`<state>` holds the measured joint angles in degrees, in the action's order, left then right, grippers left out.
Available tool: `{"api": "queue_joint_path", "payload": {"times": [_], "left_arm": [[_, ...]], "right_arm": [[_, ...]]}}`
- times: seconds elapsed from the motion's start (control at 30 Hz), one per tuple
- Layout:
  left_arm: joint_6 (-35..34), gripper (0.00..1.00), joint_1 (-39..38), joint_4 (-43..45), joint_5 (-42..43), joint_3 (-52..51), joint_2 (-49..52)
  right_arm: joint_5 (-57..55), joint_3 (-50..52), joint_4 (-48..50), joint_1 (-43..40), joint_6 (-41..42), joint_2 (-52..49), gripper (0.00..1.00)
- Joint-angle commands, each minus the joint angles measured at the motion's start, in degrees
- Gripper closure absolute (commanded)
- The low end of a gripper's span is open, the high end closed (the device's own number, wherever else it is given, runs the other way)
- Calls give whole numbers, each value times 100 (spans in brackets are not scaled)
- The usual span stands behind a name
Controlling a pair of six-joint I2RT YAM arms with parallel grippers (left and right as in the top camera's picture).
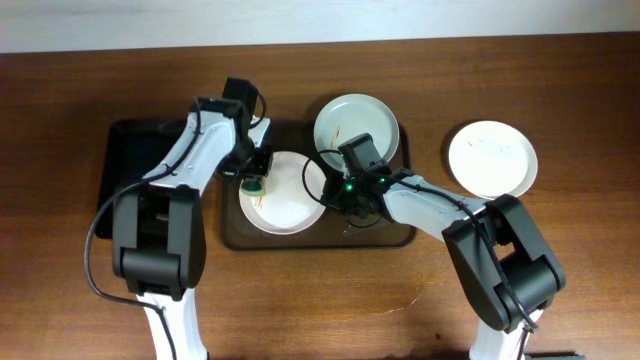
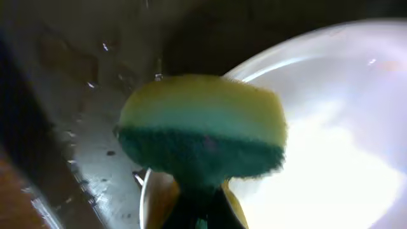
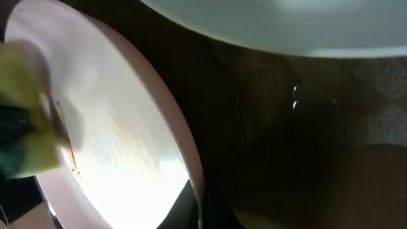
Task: Clean dirty plates on tray and stack at the side
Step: 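Scrub the held plate with the sponge in the left gripper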
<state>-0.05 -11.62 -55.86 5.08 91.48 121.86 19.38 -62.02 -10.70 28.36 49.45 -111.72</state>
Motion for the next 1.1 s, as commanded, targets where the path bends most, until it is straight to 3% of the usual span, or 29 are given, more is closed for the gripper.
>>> {"api": "queue_joint_path", "payload": {"times": [0.0, 0.2, 0.3, 0.4, 0.43, 0.63, 0.73, 0.87, 1.07], "left_arm": [[-127, 100, 9, 125, -190, -612, 11], [-111, 99, -317, 98, 417, -1045, 11], [643, 99, -551, 35, 2033, -1045, 11], [564, 99, -553, -74, 1967, -1110, 11], [317, 100, -514, -70, 1687, -1150, 11], [-1978, 99, -76, -74, -2247, -1187, 11], [-2181, 100, -31, 236, -3003, -1187, 11], [-2006, 99, -87, 1115, -2483, -1187, 11], [-597, 99, -205, 2365, -28, -1187, 11]], "right_arm": [[-203, -4, -63, 17, 50, -127, 96], [-203, -4, -59, 17, 52, -127, 96], [-203, -4, -61, 17, 52, -127, 96], [-203, -4, -61, 17, 50, -127, 96], [-203, -4, -61, 17, 50, -127, 96], [-203, -4, -61, 17, 52, -127, 96], [-203, -4, -61, 17, 52, -127, 96], [-203, -4, -61, 17, 50, -127, 96], [-203, -4, -61, 17, 35, -127, 96]]}}
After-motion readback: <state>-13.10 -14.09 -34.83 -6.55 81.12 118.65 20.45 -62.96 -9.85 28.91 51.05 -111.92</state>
